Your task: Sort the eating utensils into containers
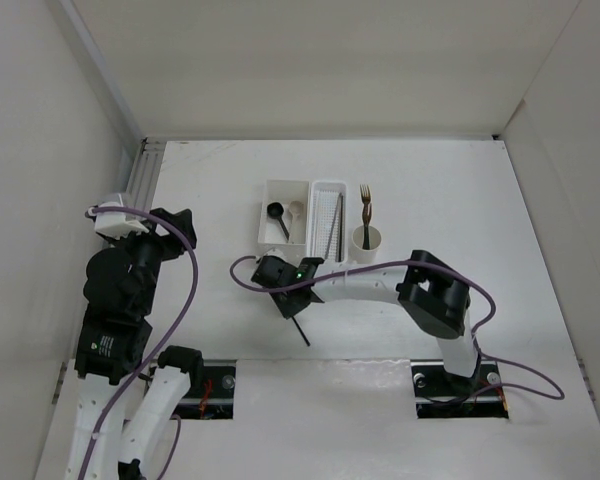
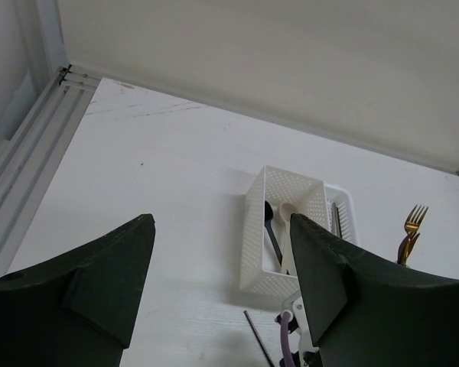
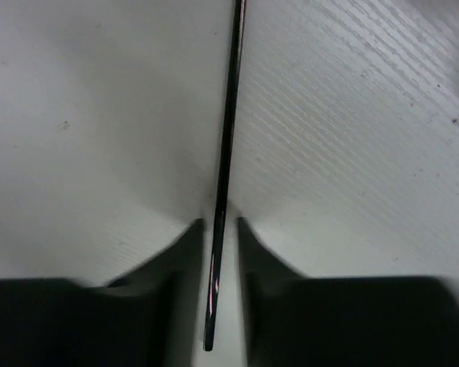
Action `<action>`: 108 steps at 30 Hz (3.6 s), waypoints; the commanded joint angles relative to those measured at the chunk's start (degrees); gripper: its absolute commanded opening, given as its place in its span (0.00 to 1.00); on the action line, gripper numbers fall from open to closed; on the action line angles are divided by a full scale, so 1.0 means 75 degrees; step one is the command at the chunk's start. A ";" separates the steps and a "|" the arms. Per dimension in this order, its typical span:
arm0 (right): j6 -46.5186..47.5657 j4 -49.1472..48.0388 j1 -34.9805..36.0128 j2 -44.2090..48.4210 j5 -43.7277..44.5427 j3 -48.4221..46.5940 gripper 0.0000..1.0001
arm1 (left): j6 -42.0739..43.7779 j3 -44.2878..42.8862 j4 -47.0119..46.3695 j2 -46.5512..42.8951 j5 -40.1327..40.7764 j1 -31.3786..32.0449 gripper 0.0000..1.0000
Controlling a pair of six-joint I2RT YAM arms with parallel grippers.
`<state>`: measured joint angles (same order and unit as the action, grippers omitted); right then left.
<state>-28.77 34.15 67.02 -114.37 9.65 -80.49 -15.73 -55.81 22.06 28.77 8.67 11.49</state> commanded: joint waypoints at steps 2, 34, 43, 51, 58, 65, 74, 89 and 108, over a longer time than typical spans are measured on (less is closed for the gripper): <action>-0.0546 -0.0229 0.0075 -0.0525 -0.0221 0.0221 0.07 | -0.0013 0.0070 -0.0176 -0.0098 0.0075 -0.0031 0.69; -0.0839 -0.1272 -0.2090 0.2242 0.1502 -0.1772 0.00 | -0.0083 0.0281 -0.0247 -0.0028 -0.0136 -0.0031 0.69; -0.0054 -0.0921 -0.3721 0.0965 0.0860 -0.2253 0.00 | -0.0083 0.0433 -0.0247 0.0042 -0.0136 -0.0172 0.69; -0.0300 -0.0734 -0.3804 0.0109 0.0694 -0.2253 0.00 | -0.0083 0.0516 -0.0387 0.0253 -0.0136 -0.0313 0.69; -0.0370 -0.0417 -0.3804 -0.0056 0.0764 -0.1867 0.00 | -0.0083 0.0586 -0.0458 0.0324 -0.0136 -0.0313 0.69; -0.0663 -0.0312 -0.3804 -0.0043 0.0764 -0.1561 0.00 | -0.0083 0.0656 -0.0528 0.0324 -0.0136 -0.0313 0.69; -0.0559 0.0167 -0.3663 0.0108 0.1442 -0.1994 0.57 | -0.0083 0.0656 -0.0528 0.0324 -0.0136 -0.0313 0.69; 0.0765 0.1435 -0.3859 0.2918 0.2714 -0.3532 0.79 | -0.0001 0.0516 -0.0528 0.0253 -0.0137 -0.0383 0.69; 0.1071 0.3391 -0.9241 0.5593 0.2252 -0.1444 1.00 | 0.0796 0.0586 -0.0739 -0.0122 0.0450 -0.0547 0.73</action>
<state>-21.15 56.55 -2.55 -73.91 23.57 -89.21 -10.94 -51.11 19.07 28.53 11.16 8.05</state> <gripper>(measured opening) 0.998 0.728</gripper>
